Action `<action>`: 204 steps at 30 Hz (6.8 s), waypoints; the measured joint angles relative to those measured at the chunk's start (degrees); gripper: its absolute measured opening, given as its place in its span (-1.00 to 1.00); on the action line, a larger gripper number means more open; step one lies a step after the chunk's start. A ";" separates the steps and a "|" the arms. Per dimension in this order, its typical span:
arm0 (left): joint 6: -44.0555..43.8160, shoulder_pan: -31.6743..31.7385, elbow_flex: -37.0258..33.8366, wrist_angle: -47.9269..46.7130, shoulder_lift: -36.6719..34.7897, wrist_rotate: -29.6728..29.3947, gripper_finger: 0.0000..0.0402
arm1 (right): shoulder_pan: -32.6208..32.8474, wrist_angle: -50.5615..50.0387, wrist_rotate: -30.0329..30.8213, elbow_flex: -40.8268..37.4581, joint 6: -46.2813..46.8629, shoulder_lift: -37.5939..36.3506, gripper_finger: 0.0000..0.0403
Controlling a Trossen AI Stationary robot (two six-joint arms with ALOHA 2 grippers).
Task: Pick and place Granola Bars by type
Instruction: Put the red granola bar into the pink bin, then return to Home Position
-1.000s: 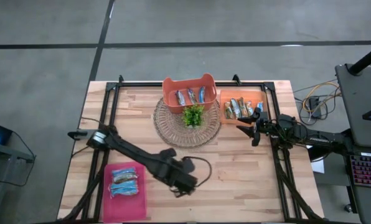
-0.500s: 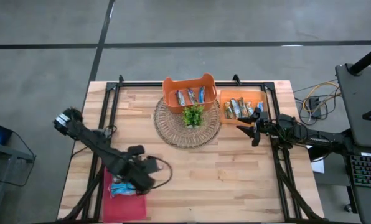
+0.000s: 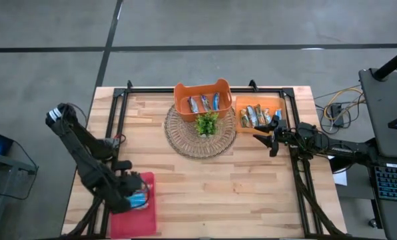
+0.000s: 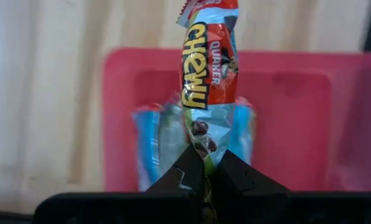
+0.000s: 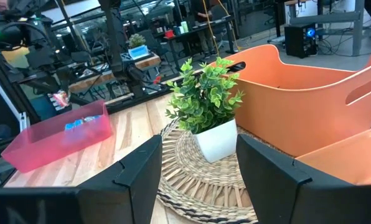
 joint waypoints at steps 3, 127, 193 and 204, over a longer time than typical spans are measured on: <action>-3.05 -3.59 -1.73 2.61 -0.70 0.80 -1.00 | 0.00 -0.01 0.00 0.00 -0.01 0.00 -0.03; 44.43 34.95 -56.72 72.86 -40.12 -10.64 0.55 | -0.01 -0.02 -0.01 0.00 -0.01 0.04 -0.03; 55.11 38.06 -61.90 68.50 -73.74 -25.80 0.55 | 0.00 -0.01 0.00 0.00 -0.01 0.04 -0.03; 55.00 38.06 -61.90 68.50 -73.41 -25.76 0.55 | 0.00 0.00 0.00 -0.01 0.00 0.04 -0.03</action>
